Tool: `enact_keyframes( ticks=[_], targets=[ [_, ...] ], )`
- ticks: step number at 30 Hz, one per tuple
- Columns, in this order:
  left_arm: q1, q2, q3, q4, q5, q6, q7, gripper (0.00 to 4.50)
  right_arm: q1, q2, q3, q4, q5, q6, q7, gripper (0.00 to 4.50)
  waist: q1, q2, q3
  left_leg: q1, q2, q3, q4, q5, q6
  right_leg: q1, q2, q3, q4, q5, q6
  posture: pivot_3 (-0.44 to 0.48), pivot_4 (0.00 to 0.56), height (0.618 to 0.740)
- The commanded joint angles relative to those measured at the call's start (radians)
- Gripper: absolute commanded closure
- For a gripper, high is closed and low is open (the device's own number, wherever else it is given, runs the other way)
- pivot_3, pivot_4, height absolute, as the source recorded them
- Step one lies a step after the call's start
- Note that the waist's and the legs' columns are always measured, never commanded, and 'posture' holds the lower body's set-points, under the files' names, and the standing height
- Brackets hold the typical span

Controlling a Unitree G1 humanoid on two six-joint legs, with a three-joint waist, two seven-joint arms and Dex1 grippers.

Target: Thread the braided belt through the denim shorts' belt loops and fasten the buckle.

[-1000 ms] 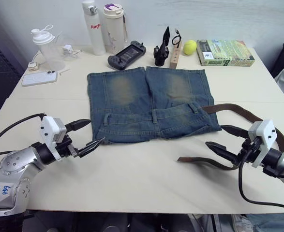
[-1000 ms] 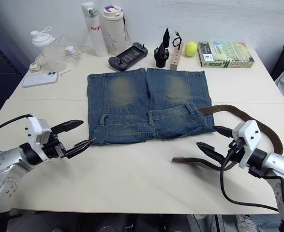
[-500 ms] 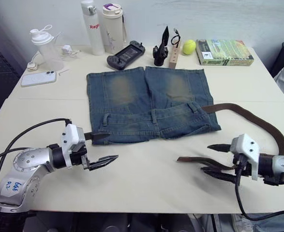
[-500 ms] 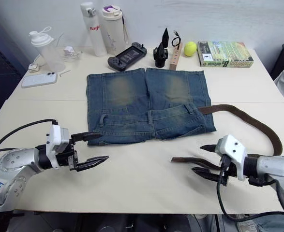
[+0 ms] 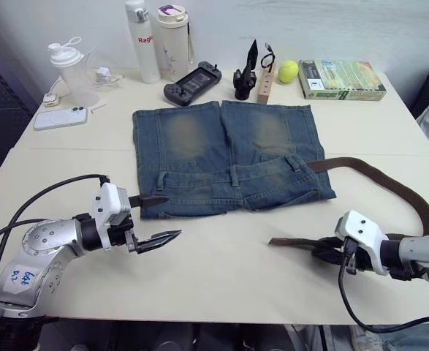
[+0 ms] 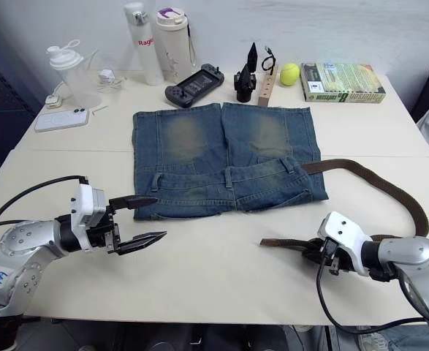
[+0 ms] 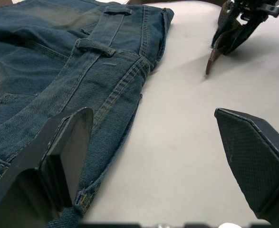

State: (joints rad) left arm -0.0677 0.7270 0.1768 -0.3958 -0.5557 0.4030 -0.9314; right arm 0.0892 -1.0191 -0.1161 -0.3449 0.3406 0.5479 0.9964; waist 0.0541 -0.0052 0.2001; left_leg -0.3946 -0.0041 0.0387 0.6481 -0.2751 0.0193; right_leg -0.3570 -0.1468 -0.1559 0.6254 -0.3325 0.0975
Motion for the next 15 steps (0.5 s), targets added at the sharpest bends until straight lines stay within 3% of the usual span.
enact_keyframes(
  ticks=[1,8,15],
  targets=[
    [-0.009,-0.005,0.002,-0.05,-0.035,0.005,-0.003,0.0,0.007,-0.007,0.014,0.01,-0.014,0.009,0.007,4.46,0.0,0.0,0.0,0.0,0.0,0.0,0.0,0.0,0.0,0.0,0.0,0.0,0.0,0.0,0.0,0.0,0.15,0.72],
    [-0.089,-0.002,-0.048,0.009,-0.027,-0.002,-0.062,0.0,-0.031,0.016,0.028,-0.07,0.017,-0.041,0.038,4.46,0.0,0.0,0.0,0.0,0.0,0.0,0.0,0.0,0.0,0.0,0.0,0.0,0.0,0.0,0.0,0.0,0.15,0.72],
    [-0.249,-0.082,-0.276,0.167,0.05,-0.058,-0.199,0.0,-0.254,0.069,0.155,-0.197,0.046,0.061,0.004,4.46,-0.004,0.001,0.001,0.001,0.0,0.001,0.0,0.0,-0.001,-0.001,0.002,-0.001,0.0,0.0,0.0,0.0,0.15,0.72]
  ],
)
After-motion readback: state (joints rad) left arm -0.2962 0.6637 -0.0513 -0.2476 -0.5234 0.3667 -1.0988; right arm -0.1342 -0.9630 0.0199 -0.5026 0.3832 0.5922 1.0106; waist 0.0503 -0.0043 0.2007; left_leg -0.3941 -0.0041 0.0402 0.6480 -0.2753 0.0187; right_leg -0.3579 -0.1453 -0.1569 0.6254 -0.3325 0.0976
